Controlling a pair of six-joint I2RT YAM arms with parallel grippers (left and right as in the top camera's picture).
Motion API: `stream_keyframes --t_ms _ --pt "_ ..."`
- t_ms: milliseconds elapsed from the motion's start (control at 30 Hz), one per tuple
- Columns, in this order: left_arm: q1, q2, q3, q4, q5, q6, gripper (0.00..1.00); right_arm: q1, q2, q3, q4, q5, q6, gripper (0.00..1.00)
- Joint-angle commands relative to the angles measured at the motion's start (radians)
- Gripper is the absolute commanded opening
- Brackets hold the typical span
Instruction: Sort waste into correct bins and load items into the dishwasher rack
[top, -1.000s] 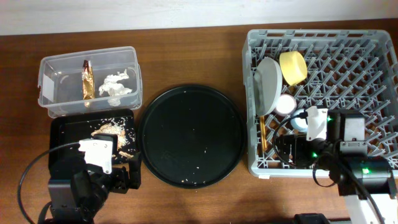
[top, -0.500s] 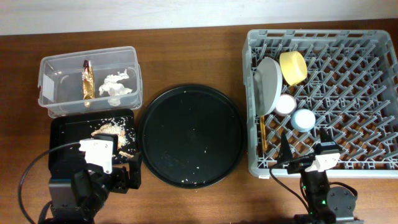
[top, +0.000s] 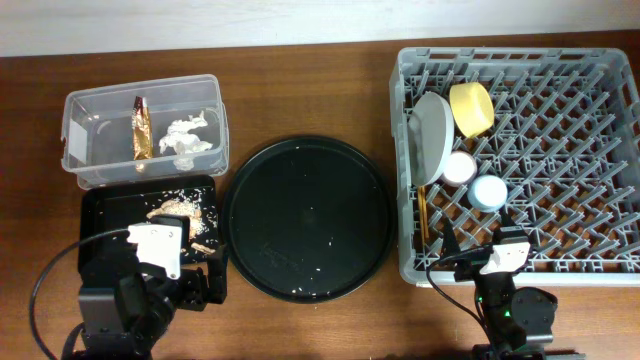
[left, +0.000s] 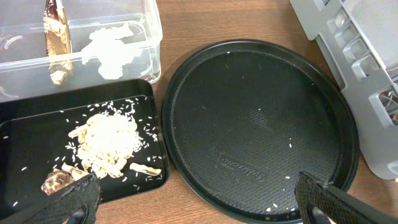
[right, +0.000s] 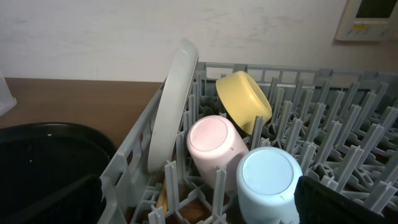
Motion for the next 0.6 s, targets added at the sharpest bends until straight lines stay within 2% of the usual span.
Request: stream_keyframes --t_ms 0,133,200,233,400,467,500,567 --pt "0.002 -0.005 -0.004 0.002 0.011 0.019 0.99 -0.006 -0.010 -0.011 0.003 -0.005 -0.003 0.99" --pt "0.002 -0.010 -0.006 0.000 0.011 0.019 0.99 -0.006 -0.010 -0.011 0.003 -0.005 -0.003 0.99" --pt "0.002 -0.061 -0.039 0.002 -0.003 0.019 0.99 -0.006 -0.010 -0.011 0.003 -0.005 -0.003 0.99" --pt "0.002 -0.129 -0.111 0.023 -0.024 0.019 0.99 -0.006 -0.010 -0.011 0.003 -0.005 -0.003 0.99" --pt "0.002 -0.484 -0.602 0.474 -0.035 0.019 0.99 -0.006 -0.010 -0.011 0.003 -0.005 -0.003 0.99" --pt "0.002 -0.555 -0.703 0.649 -0.051 0.019 0.99 -0.006 -0.010 -0.011 0.003 -0.005 -0.003 0.99" --pt "0.002 -0.584 -0.782 0.853 -0.091 0.019 0.99 -0.006 -0.010 -0.011 0.003 -0.005 -0.003 0.99" --pt "0.002 -0.584 -0.882 1.066 -0.119 0.034 0.99 -0.006 -0.010 -0.011 0.003 -0.005 -0.003 0.99"
